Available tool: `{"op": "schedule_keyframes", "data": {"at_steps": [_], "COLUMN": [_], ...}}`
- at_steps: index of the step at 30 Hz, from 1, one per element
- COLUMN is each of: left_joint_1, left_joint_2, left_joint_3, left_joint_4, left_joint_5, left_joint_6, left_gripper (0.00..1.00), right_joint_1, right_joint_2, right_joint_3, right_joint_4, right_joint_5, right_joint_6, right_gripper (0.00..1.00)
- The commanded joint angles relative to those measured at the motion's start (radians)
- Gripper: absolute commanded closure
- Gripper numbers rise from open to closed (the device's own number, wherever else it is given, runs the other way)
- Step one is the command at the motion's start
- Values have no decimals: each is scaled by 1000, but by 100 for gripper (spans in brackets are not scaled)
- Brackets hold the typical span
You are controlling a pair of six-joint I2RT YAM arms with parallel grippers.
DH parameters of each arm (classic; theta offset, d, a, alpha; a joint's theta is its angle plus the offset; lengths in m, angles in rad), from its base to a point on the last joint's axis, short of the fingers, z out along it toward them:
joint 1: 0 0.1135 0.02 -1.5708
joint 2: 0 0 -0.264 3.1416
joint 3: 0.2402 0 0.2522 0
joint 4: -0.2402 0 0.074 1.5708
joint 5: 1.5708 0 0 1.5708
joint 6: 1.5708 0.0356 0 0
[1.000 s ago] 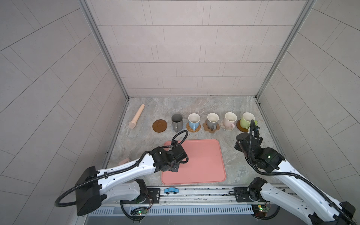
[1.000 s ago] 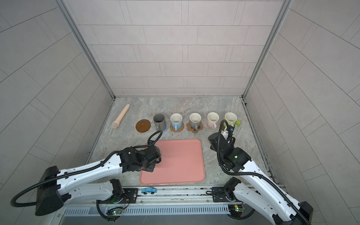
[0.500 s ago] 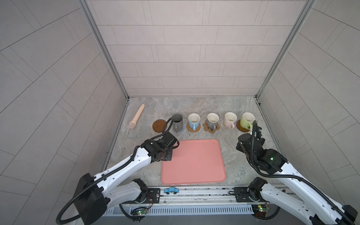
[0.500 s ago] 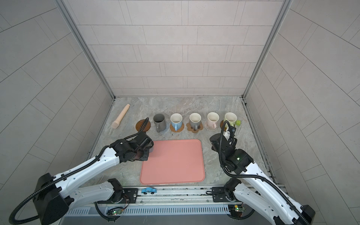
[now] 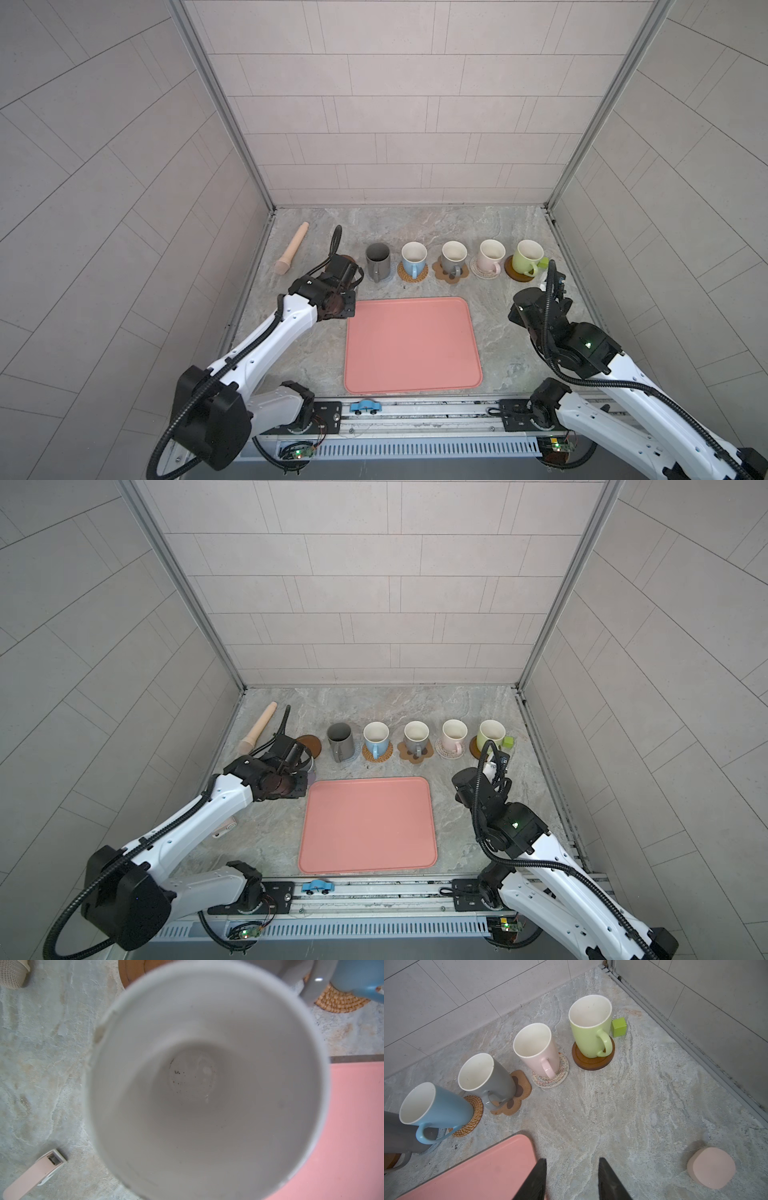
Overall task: Place cups on coasters
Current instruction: Place the cup on the coaster.
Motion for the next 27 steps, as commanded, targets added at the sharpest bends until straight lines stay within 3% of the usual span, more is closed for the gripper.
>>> {"op": "schedule_keyframes", "data": {"at_steps": [1, 15, 27], "left_joint_1": [64, 225, 283], "left_joint_2": [47, 302, 447], "left_joint_3": [73, 290, 390], "left_joint_4": [49, 84, 97], "left_joint_5": [16, 106, 126], "left_joint_6": [70, 175, 245], "left_gripper": [88, 89, 89], "right_joint_1": [-4, -4, -5], "right_joint_2": [-11, -19, -100], "right_joint_3": [8, 19, 14], "right_joint_4": [-29, -42, -105], "right_joint_5": [28, 40, 78], "right_joint_6": [-3, -25, -19], "right_gripper": [57, 57, 56]}}
